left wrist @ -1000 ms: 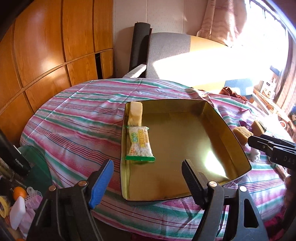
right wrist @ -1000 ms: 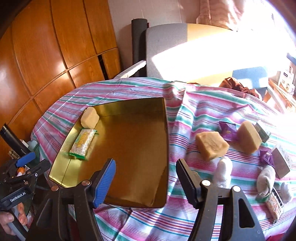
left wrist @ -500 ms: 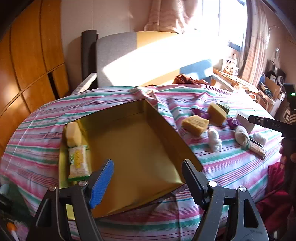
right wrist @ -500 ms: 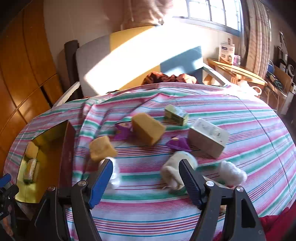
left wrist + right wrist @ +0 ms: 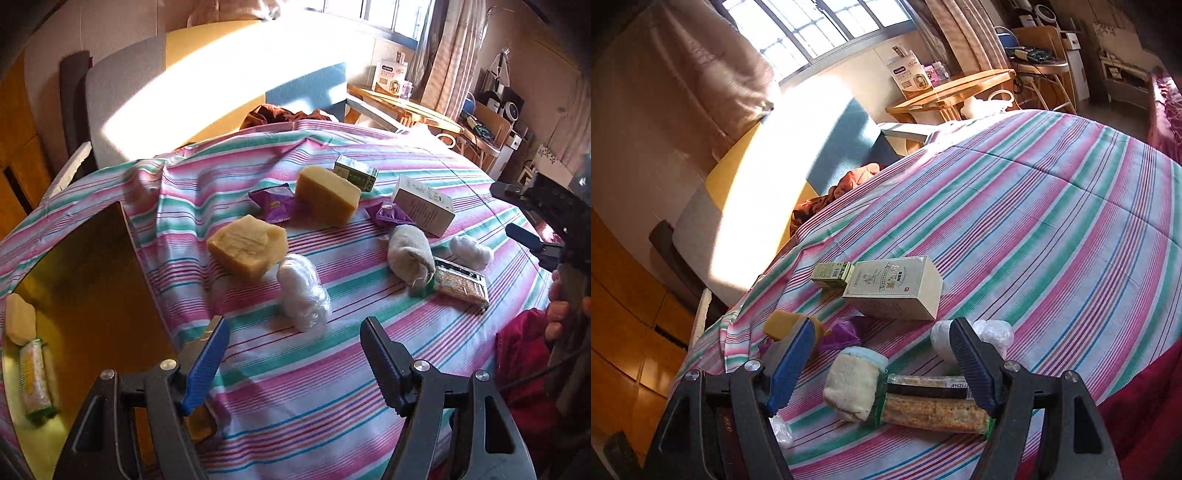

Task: Organize objects
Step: 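Grasp the clear plastic-wrapped white bundle with the left gripper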

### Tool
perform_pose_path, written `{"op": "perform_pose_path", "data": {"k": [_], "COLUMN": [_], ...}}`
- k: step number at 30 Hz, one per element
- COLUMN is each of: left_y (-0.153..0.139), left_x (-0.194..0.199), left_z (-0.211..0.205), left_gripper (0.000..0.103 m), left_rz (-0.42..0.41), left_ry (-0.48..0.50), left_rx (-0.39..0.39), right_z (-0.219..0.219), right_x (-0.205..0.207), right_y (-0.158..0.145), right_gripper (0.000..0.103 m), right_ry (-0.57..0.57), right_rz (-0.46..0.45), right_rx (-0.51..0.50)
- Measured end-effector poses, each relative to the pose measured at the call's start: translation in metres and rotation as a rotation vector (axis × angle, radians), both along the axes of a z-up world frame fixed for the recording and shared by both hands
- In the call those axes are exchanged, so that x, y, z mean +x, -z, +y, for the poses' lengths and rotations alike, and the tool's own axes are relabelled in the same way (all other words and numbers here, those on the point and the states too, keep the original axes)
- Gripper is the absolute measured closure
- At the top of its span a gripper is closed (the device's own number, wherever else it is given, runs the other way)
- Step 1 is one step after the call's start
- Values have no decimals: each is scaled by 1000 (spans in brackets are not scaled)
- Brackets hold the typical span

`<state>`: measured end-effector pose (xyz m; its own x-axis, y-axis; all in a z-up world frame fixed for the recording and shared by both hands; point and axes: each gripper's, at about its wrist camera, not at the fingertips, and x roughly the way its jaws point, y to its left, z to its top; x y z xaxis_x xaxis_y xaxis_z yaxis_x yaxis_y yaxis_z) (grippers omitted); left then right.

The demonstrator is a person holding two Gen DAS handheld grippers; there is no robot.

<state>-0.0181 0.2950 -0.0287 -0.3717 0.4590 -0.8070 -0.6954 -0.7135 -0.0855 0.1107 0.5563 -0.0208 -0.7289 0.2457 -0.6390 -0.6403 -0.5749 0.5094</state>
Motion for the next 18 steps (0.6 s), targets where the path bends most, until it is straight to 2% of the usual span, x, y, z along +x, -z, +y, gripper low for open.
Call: {"op": "perform_pose_path", "data": {"k": [11,13,14,15,18], "left_y": [49,55,58,61,55], "left_x": [-32,-35,-35,-35,-26], "left_z": [39,42,43,44,38], "left_gripper": [31,41,57,66,67], "left_rz": [-49,-65,-74,-87,-66], "left_ry": [-73,-72,-69,-64,-50], "left_rx": [-90,-90,-93,-94,-52], "right_z": [7,6,6,6,13], "right_x": [0,-1,-1,0,9], "right_y": [8,8,8,7,6], "right_gripper": [26,26,26,26,26], "right_ry": [-22,-28,-28,-24,29], "right_rz": [49,48,47,47,64], "right_rx": [-92,-93,-90,-87,-89]}}
